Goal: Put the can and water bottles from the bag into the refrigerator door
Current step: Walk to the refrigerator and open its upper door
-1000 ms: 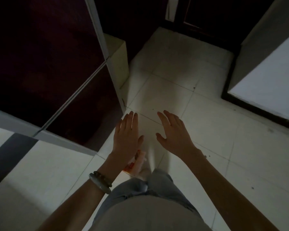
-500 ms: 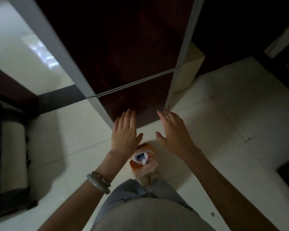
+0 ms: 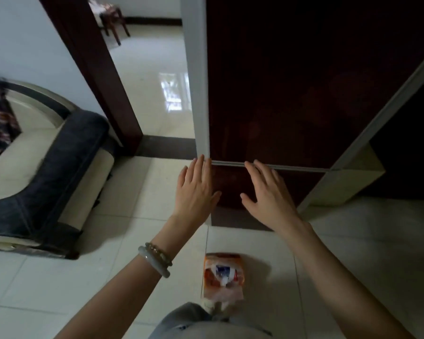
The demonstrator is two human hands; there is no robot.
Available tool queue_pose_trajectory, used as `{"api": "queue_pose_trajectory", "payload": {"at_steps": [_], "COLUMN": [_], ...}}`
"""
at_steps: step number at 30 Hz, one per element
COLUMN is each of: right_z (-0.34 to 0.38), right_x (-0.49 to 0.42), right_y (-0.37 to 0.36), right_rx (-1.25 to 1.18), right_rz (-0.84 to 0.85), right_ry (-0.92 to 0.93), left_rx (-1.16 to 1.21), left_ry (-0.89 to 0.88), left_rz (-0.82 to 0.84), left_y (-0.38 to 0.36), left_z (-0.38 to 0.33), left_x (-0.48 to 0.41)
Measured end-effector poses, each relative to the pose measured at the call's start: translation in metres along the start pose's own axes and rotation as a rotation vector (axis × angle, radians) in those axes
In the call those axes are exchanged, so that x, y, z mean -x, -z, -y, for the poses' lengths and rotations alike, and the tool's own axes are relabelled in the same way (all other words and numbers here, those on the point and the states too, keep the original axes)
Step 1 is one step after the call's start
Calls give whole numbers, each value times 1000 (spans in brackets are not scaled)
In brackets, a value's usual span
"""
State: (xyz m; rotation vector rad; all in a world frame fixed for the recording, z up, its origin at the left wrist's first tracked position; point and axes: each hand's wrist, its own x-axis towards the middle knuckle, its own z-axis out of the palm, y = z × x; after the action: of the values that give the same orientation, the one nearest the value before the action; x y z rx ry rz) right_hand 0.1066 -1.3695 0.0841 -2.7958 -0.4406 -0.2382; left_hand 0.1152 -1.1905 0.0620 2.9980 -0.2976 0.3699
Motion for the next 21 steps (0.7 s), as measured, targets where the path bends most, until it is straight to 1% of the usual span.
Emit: {"api": "queue_pose_trajectory", "payload": {"at_steps": [2,5,10,12,15,18,21], "right_z": [0,0,5,8,16,24,31], "right_x": [-20,-48,-94,-112,-138,-160,-179], "right_y": [16,39,82,101,127,147,161], "right_rx": [21,88,149,178,217,226,237], "right_rz": [-29,-69,-154,-202,-261,-306,-334], "right_ry": [33,74,90,100,113,114,117], "left_rx": [-34,-96,-171,-161,-116,-24,10], "left_ry": [-16,-44,-59,-60,-71,-51,-47], "left_rz": [-50,-68,-157,-200,-309,-414,-481], "left_y": [12,26,62,81,108,133,152], "left_z": [7,19,36,40,48,57,63], "left_x": [-20,-51,-107,-127,-153,-176,-201]}}
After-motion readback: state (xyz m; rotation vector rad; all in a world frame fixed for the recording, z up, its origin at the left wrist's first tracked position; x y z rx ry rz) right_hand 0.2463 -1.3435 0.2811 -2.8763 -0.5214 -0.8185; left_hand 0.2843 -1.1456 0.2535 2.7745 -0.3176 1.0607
